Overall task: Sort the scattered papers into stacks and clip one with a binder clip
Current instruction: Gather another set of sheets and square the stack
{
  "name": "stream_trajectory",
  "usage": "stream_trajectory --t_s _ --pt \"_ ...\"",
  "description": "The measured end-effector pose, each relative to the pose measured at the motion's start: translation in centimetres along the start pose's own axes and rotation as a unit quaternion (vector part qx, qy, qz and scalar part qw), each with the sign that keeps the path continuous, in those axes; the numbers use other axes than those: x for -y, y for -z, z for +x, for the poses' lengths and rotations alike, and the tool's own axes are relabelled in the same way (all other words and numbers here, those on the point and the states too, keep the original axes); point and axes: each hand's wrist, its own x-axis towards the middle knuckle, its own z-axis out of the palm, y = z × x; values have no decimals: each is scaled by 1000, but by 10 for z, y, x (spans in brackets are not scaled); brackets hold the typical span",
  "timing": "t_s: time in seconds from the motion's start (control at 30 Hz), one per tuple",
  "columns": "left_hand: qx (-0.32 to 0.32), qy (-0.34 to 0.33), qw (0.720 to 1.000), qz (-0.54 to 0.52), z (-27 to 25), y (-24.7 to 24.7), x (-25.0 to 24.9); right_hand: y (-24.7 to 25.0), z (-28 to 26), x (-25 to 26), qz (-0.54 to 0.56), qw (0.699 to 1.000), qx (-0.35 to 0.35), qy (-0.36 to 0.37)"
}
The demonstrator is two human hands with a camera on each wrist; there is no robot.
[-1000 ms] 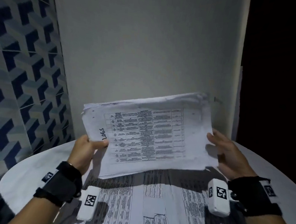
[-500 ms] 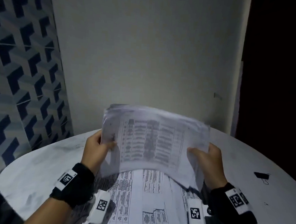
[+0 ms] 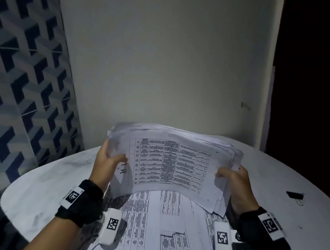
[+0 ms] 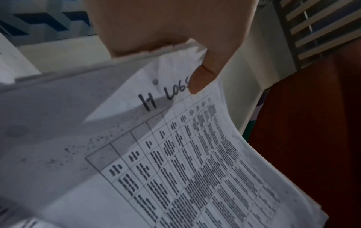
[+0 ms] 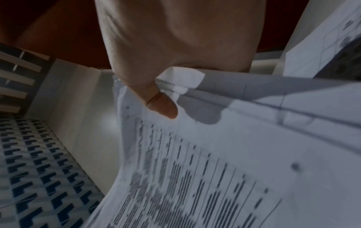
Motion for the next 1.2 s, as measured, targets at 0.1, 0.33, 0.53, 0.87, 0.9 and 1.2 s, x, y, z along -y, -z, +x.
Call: stream_trajectory --t_s 0.1,0.33,0.53,0.87,0.9,1.2 --pt "-4 2 1000 11 -3 0 2 -4 1 -3 11 997 -57 56" --pt "-19 -7 1000 -14 -6 -4 6 -14 -3 -9 17 997 -41 56" --pt "-4 -21 1000 -20 -6 -10 0 -20 -10 -2 32 998 2 54" --pt "-51 -52 996 54 -10 -13 -8 -25 -18 1 -37 995 -7 96" --pt "-60 -84 991 83 -11 -12 -11 -24 -18 0 -33 995 -6 94" --pt "-23 -238 838 491 -8 -15 -40 -16 -19 -5 -38 994 7 105"
